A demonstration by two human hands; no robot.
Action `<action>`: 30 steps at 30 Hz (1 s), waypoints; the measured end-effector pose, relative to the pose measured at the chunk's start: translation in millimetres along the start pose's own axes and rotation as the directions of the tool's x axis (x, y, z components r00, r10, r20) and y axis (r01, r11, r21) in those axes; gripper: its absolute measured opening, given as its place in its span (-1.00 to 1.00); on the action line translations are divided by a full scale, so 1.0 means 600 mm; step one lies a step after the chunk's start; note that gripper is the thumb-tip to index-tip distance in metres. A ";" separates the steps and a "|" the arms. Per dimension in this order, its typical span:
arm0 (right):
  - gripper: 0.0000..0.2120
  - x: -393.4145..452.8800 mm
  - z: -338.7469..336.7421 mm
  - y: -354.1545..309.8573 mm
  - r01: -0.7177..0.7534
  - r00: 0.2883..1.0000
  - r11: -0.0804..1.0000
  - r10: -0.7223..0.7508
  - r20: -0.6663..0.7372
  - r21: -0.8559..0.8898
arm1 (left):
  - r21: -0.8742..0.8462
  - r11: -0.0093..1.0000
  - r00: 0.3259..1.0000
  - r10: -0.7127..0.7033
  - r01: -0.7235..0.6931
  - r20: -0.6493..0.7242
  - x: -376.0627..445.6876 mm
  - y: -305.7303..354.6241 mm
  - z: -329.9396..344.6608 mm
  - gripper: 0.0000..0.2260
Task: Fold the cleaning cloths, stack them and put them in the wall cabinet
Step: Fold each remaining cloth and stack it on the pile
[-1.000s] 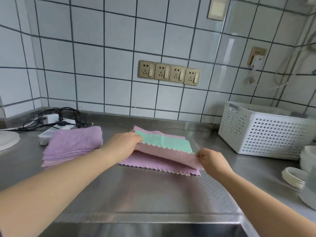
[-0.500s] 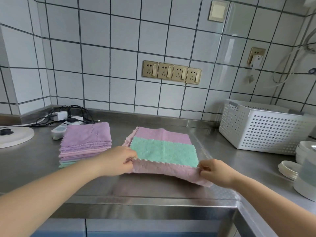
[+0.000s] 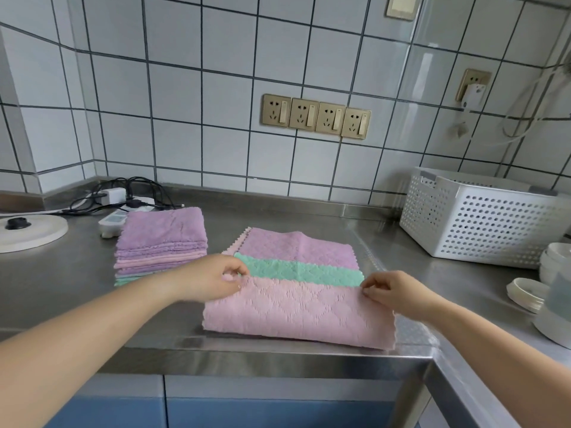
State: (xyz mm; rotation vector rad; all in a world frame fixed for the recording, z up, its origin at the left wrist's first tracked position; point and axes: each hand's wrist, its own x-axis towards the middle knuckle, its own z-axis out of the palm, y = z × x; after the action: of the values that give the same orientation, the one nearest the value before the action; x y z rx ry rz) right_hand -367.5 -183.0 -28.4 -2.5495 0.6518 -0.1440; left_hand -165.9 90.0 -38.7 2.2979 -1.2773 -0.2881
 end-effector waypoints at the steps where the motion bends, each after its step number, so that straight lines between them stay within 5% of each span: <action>1: -0.93 0.010 -0.001 0.002 0.008 0.997 0.999 -0.005 -0.080 0.036 | -0.016 1.000 0.997 -0.011 0.009 -0.077 0.008 -0.003 -0.002 -0.88; 7: -0.91 0.074 0.005 0.010 -0.002 0.972 0.996 0.024 -0.236 0.092 | 0.021 0.997 0.960 -0.062 0.071 -0.273 0.068 -0.009 -0.004 -0.73; 26: -0.88 0.165 0.040 0.052 -0.114 0.969 0.993 0.113 -0.220 0.006 | 0.237 0.948 0.953 -0.147 0.212 -0.264 0.146 -0.054 0.040 -0.64; 30: -0.72 0.151 0.041 0.026 -0.071 0.967 0.972 0.012 -0.256 -0.223 | 0.370 0.919 0.957 -0.029 0.139 -0.289 0.144 -0.011 0.032 -0.62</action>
State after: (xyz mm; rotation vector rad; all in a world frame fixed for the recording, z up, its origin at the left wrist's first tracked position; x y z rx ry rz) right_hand -288.9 -226.7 -59.3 -2.7640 0.8633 -0.4066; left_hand -122.4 14.4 -54.1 2.6096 -1.1702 0.2821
